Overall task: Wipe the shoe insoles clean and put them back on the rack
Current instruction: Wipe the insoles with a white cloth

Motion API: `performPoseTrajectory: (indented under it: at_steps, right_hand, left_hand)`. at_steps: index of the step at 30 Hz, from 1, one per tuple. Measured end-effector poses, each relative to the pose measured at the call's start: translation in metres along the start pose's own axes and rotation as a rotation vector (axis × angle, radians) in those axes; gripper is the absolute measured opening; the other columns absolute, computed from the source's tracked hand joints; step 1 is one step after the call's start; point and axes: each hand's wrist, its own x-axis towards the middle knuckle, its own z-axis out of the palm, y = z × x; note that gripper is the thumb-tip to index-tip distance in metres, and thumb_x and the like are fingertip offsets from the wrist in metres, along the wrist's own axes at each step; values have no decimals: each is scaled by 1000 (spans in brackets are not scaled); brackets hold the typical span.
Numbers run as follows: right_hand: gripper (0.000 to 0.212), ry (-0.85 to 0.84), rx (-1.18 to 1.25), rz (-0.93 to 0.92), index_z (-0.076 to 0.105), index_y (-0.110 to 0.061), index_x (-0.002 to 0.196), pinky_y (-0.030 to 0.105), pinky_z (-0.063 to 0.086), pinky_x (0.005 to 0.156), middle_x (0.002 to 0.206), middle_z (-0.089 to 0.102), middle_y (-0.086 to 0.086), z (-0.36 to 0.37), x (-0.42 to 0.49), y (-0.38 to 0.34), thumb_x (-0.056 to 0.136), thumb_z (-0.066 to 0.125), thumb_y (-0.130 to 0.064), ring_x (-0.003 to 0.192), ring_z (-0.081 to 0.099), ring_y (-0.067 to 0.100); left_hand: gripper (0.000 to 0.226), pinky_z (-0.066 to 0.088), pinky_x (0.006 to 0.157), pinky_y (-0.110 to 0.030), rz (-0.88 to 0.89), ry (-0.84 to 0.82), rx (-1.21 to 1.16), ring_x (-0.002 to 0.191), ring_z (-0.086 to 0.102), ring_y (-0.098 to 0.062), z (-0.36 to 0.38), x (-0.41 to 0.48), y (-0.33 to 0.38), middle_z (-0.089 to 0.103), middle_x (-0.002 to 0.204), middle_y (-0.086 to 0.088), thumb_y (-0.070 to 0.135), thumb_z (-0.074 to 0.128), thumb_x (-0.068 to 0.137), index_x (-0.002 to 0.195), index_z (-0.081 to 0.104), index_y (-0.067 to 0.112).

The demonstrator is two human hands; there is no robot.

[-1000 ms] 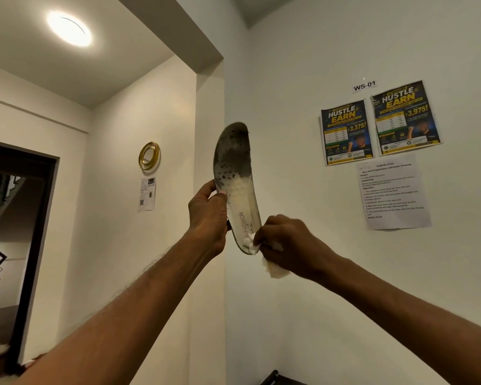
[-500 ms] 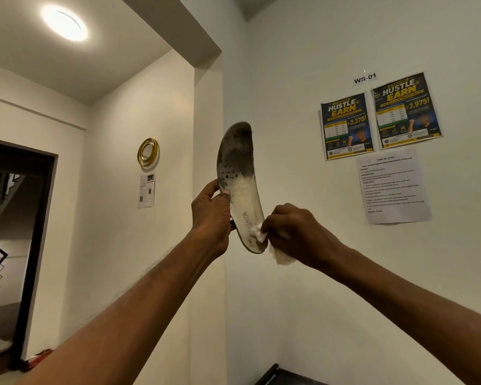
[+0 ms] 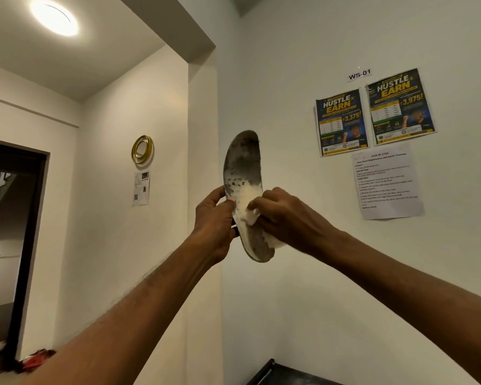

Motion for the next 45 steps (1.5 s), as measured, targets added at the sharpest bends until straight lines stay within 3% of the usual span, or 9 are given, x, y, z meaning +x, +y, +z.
performPoseTrajectory:
  at_steps: [7, 11, 15, 19, 23, 27, 31, 36, 45]
  right_hand:
    - [18, -39, 25, 8, 74, -8, 103, 23, 55, 74, 109, 68, 15, -8, 2, 5, 86, 74, -16, 96, 66, 26]
    - [16, 119, 50, 166, 76, -8, 100, 29, 57, 71, 102, 68, 13, -17, 9, 21, 85, 75, -12, 90, 65, 26]
    - [16, -7, 55, 36, 76, -8, 100, 18, 50, 75, 107, 68, 11, -15, 7, 17, 85, 76, -13, 93, 63, 20]
    - [15, 163, 65, 167, 77, -8, 97, 28, 56, 70, 97, 70, 13, -22, 13, 27, 81, 78, -7, 84, 67, 25]
    - [16, -12, 37, 16, 76, -9, 100, 26, 57, 77, 109, 68, 10, -20, 12, 20, 86, 75, -17, 98, 64, 23]
    - [14, 152, 30, 127, 76, -7, 97, 29, 56, 73, 102, 69, 12, -28, 19, 26, 84, 76, -11, 91, 64, 23]
    - [15, 11, -5, 8, 75, -9, 100, 31, 59, 74, 103, 68, 11, -24, 17, 15, 86, 75, -15, 92, 64, 23]
    - [14, 196, 32, 166, 76, -7, 96, 20, 52, 71, 99, 70, 13, -30, 23, 24, 83, 78, -10, 88, 65, 23]
    - [16, 251, -45, 144, 76, -6, 98, 36, 60, 68, 95, 71, 15, -40, 29, 28, 83, 78, -10, 82, 67, 26]
  left_hand:
    - [44, 61, 86, -54, 5, -35, 52, 102, 70, -33, 1, -3, -2, 71, 115, -9, 5, 55, 102, 141, 56, 24]
    - [37, 59, 89, -56, -4, -52, 50, 98, 69, -31, 1, -5, -3, 73, 107, -11, 6, 53, 104, 136, 60, 24]
    - [31, 56, 95, -59, 14, -60, 79, 112, 67, -37, 0, -6, -3, 70, 118, -13, 7, 53, 103, 122, 64, 30]
    - [32, 56, 95, -60, -2, -57, 53, 115, 66, -38, 3, -7, -3, 71, 120, -15, 8, 52, 104, 127, 63, 27]
    - [29, 57, 95, -58, 23, -77, 71, 111, 67, -36, 6, -9, -1, 72, 115, -13, 8, 56, 102, 118, 66, 30]
    - [28, 57, 94, -59, 16, -84, 68, 115, 67, -39, 8, -9, -3, 73, 116, -16, 8, 56, 103, 116, 67, 29]
    - [30, 60, 91, -54, 44, -90, 100, 110, 69, -37, 10, -10, -1, 75, 112, -13, 9, 57, 102, 122, 67, 29]
    - [27, 59, 91, -55, 40, -94, 83, 110, 68, -37, 13, -11, -2, 75, 107, -12, 10, 55, 103, 109, 69, 33]
    - [30, 56, 96, -59, 41, -100, 86, 117, 66, -38, 14, -13, 3, 73, 116, -15, 8, 54, 104, 115, 67, 32]
